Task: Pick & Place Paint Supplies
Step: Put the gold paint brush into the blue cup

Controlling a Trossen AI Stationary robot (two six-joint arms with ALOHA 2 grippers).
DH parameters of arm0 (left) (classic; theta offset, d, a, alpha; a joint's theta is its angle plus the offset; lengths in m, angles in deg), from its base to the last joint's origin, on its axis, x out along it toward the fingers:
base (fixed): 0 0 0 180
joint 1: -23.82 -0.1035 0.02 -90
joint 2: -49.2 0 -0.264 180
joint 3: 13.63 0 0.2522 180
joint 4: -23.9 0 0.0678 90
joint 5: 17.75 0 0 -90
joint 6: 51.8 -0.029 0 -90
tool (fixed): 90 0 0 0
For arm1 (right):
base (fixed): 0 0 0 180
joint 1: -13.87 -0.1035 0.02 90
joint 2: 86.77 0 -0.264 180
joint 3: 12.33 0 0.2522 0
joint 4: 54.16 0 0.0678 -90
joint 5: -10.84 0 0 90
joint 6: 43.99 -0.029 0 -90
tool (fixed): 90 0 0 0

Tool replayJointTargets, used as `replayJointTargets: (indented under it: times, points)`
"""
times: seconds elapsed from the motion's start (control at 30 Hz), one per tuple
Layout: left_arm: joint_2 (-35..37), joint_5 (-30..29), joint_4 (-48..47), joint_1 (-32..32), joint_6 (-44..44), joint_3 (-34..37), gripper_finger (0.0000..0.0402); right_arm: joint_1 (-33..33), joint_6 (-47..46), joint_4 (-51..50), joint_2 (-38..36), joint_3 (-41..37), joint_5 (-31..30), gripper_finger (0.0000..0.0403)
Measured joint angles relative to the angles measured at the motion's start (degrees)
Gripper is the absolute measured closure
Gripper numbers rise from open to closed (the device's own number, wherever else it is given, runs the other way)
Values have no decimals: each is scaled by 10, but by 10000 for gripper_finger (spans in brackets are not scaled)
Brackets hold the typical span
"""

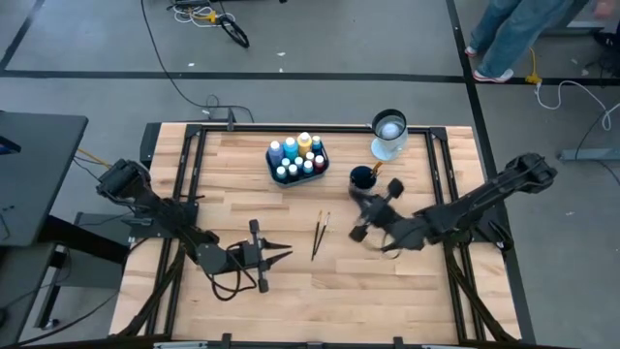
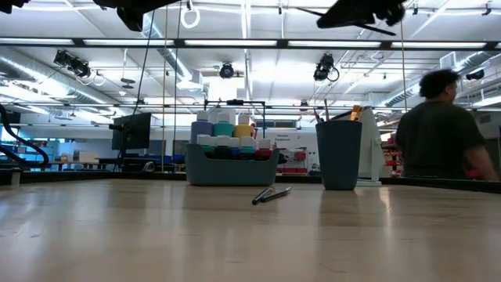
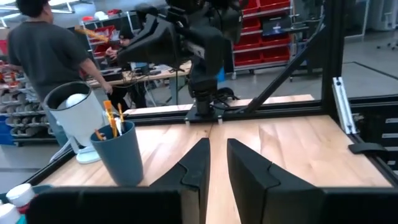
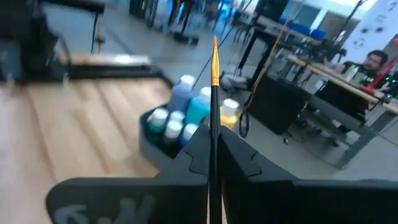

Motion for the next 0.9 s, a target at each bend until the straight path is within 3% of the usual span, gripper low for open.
replayJointTargets:
  times: [0.07, 0.17, 0.37, 0.57, 0.9]
  points:
    - [0, -6, 1, 0, -9, 0, 340, 9, 43, 94, -36, -57, -3, 390]
    - [0, -8, 18, -3, -28, 0, 341, 44, 106, 255, -74, -140, 46, 390]
    - [0, -6, 77, -8, -71, 0, 341, 167, 131, 548, -58, -284, 299, 389]
    - [0, -5, 107, -8, -128, 0, 341, 252, 219, 698, -2, -310, 455, 388]
    - [0, -28, 116, -8, -165, 0, 341, 331, 196, 787, 121, -307, 483, 388]
